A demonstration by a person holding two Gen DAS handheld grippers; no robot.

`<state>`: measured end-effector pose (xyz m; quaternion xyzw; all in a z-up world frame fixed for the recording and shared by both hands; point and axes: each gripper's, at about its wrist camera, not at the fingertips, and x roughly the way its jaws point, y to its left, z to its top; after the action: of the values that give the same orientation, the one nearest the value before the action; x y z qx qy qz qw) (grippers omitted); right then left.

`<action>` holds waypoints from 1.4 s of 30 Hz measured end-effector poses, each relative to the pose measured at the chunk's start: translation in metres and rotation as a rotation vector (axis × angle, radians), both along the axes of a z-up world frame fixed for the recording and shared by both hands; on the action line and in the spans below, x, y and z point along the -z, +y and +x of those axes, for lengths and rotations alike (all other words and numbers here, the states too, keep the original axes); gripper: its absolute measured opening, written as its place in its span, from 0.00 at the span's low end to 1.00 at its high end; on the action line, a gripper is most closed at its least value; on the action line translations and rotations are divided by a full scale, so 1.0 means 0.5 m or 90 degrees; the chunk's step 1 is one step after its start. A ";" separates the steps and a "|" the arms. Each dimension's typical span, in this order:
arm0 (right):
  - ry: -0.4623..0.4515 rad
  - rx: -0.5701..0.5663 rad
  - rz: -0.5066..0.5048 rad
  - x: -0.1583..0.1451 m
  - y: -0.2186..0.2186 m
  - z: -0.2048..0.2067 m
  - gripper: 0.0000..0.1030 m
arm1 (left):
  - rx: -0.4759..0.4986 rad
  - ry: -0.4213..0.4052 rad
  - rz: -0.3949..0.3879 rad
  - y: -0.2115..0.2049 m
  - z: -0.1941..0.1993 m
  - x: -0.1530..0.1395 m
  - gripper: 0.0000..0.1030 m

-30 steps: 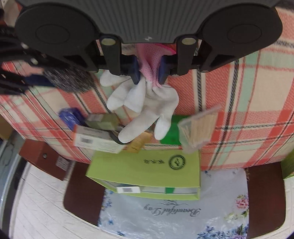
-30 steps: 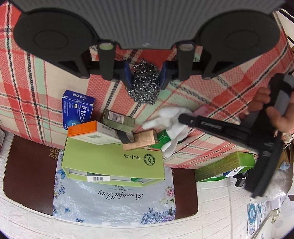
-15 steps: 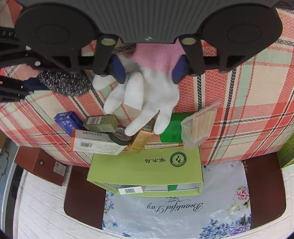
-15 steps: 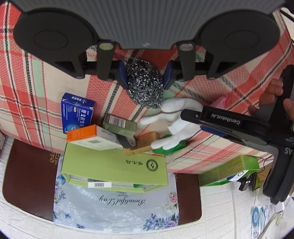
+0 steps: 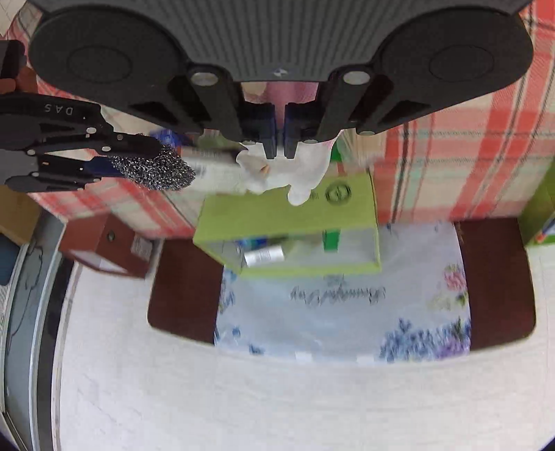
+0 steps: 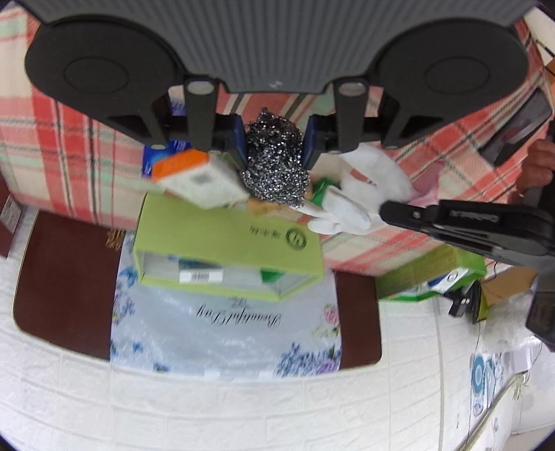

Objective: Organize objects
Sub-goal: 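Grasp steel wool with right gripper while left grasps pink glove cuff, drop both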

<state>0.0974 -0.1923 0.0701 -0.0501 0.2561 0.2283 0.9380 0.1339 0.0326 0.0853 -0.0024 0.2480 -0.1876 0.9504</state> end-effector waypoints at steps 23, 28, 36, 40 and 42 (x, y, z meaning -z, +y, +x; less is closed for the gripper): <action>-0.137 0.183 -0.007 -0.034 -0.013 0.386 0.34 | -0.086 -0.043 -0.032 -0.092 0.386 -0.042 0.31; -0.101 0.165 -0.024 0.025 -0.011 0.428 0.85 | -0.134 -0.066 -0.013 -0.066 0.367 0.012 0.82; -0.120 0.137 0.020 0.019 -0.052 0.319 0.99 | -0.058 -0.081 -0.023 -0.058 0.258 0.002 0.82; -0.098 0.053 0.017 0.009 -0.063 0.249 1.00 | 0.010 -0.039 -0.029 -0.068 0.203 0.023 0.82; -0.049 0.011 -0.008 0.027 -0.056 0.234 1.00 | 0.023 -0.018 -0.026 -0.076 0.185 0.044 0.82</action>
<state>0.2142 -0.2205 0.0567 -0.0626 0.2214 0.2168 0.9487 0.2264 -0.0053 0.0632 -0.0151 0.2307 -0.2097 0.9500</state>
